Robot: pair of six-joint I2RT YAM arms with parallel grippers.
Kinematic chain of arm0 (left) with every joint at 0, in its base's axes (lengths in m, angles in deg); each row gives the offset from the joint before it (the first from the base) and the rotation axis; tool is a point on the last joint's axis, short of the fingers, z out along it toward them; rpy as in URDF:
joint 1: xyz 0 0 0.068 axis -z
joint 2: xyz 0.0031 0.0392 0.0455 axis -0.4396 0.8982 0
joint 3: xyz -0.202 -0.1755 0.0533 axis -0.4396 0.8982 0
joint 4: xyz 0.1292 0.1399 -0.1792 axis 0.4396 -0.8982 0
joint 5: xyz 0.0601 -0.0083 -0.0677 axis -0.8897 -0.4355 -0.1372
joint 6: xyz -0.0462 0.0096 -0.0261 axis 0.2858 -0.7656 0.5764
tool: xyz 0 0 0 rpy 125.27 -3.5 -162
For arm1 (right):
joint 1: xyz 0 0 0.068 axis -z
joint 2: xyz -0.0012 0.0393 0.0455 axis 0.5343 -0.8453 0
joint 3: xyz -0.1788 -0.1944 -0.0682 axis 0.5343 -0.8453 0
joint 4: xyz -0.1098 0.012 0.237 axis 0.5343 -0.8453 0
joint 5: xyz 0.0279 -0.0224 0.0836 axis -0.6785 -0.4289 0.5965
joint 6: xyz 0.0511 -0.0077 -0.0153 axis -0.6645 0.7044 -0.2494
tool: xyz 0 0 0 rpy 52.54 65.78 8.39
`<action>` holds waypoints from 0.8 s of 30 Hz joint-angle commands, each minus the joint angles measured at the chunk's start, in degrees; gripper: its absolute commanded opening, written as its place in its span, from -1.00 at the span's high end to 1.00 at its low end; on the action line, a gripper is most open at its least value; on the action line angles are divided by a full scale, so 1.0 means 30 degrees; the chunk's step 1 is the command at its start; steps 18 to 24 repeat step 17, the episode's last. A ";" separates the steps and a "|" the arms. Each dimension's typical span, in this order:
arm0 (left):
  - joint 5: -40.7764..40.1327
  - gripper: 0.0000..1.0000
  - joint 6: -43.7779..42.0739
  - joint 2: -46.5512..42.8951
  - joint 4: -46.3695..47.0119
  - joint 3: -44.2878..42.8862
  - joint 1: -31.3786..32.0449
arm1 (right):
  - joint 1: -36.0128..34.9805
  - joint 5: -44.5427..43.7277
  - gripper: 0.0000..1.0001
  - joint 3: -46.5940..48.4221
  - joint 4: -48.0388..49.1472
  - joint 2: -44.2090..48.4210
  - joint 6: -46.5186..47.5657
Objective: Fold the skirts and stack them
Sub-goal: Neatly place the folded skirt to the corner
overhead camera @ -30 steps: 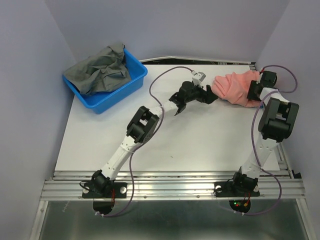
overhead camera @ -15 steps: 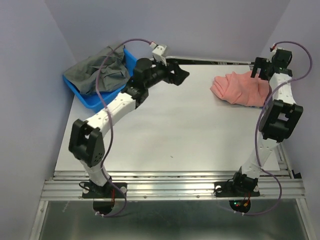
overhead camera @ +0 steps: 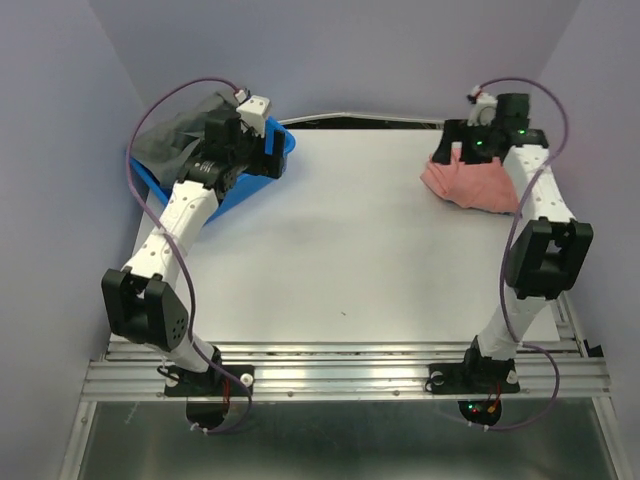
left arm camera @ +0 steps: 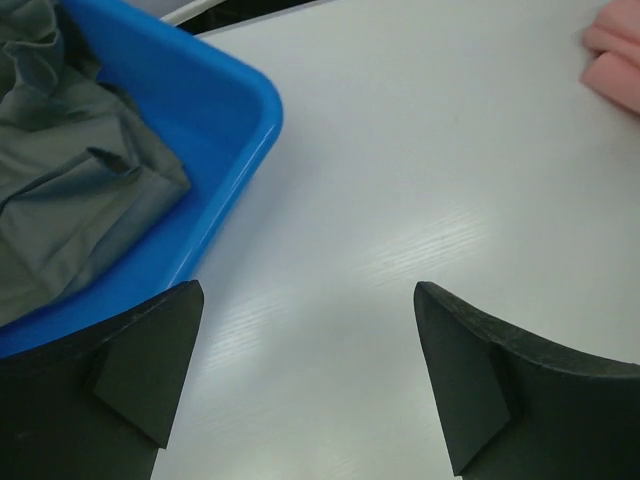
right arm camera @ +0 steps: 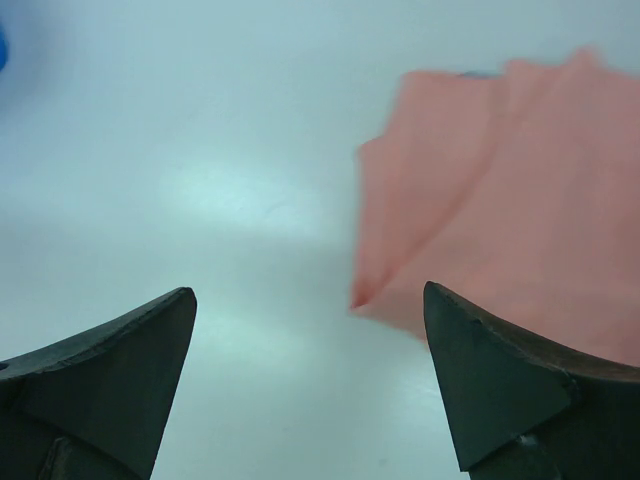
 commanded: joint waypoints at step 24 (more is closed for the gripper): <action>-0.0990 -0.97 -0.3436 -0.5127 -0.2237 0.6949 0.0780 | -0.7132 0.0218 -1.00 -1.2891 0.2102 0.7324 -0.0631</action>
